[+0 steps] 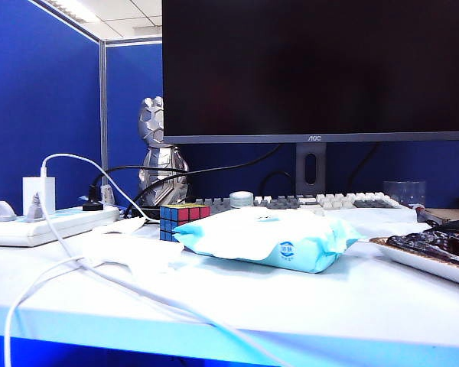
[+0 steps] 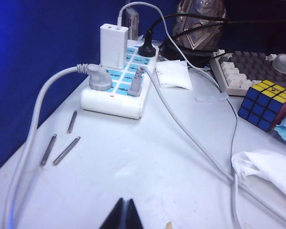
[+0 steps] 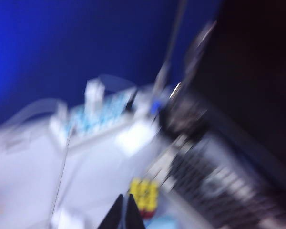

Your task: Pull out a wet wipe from the sky blue wet wipes packet and place it on the table.

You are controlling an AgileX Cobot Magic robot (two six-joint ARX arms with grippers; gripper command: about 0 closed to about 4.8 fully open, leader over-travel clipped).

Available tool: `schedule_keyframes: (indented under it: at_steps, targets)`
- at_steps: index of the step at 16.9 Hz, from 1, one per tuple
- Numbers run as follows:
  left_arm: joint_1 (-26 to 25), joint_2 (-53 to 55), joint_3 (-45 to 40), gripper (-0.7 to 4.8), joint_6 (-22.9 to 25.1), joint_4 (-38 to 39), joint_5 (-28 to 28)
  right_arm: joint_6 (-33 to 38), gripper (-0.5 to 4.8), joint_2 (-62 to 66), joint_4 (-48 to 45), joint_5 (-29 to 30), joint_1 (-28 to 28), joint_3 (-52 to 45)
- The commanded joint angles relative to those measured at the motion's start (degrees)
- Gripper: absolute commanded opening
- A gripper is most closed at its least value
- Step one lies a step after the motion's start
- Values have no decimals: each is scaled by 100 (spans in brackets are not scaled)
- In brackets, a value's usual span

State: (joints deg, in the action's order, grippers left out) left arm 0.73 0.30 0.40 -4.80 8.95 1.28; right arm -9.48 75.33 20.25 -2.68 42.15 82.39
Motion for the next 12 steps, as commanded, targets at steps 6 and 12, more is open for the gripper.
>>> schedule_keyframes:
  at_steps: [6, 12]
  targets:
    - [-11, -20, -11, -1, -13, 37, 2, 4, -5, -3200, 326, -778, 13, 26]
    - [-11, -20, -11, -1, -13, 37, 2, -474, -5, -4972, 2258, -826, -2, -612]
